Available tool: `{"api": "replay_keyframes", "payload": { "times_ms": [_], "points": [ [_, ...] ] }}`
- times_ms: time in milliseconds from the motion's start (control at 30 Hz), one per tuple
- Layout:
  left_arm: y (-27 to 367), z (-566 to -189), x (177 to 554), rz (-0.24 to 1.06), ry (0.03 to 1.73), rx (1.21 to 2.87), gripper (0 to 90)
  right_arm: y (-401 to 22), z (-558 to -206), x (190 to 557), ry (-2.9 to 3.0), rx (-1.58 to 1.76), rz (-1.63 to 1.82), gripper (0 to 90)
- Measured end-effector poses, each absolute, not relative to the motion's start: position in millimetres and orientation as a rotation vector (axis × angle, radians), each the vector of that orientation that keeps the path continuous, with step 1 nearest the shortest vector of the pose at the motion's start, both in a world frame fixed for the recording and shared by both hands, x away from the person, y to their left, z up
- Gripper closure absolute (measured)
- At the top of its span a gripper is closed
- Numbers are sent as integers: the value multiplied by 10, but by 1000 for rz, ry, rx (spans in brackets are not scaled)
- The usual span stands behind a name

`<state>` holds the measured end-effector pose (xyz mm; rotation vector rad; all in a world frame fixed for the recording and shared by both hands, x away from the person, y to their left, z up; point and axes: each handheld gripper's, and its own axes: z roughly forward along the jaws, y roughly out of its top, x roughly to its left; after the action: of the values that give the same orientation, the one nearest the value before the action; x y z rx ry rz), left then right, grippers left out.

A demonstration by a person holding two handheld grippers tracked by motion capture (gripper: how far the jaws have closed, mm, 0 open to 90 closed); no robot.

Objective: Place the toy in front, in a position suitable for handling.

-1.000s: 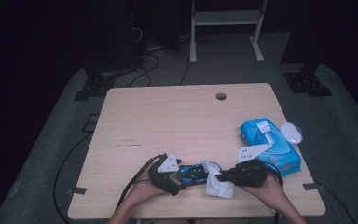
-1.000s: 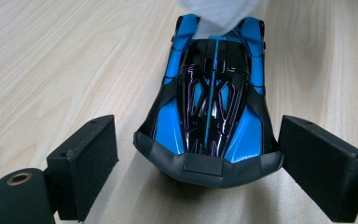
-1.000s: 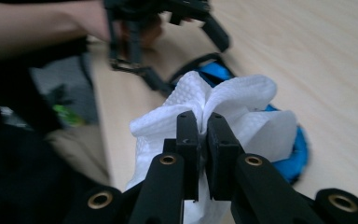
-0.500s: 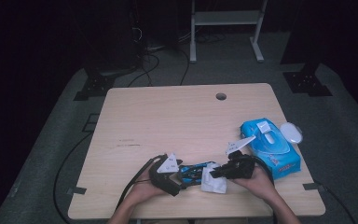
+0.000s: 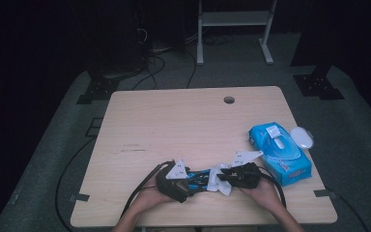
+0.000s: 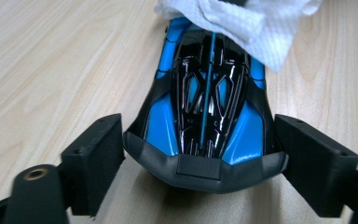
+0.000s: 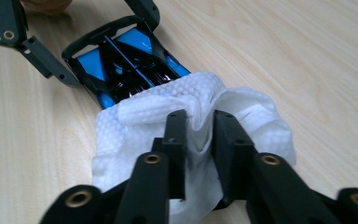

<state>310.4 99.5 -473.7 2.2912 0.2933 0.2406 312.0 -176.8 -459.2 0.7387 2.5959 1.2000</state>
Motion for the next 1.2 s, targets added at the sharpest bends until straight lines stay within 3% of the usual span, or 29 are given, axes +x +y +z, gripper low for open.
{"api": "replay_keyframes", "payload": {
  "times_ms": [733, 1200],
  "points": [
    [991, -4758, 3122, 246, 270, 2300, 221, -1879, -4603, 3044, 2614, 728, 1190, 846],
    [1102, -4766, 3213, 239, 365, 2285, 239, -1820, -4592, 2997, 2622, 720, 1179, 852]
  ]
}}
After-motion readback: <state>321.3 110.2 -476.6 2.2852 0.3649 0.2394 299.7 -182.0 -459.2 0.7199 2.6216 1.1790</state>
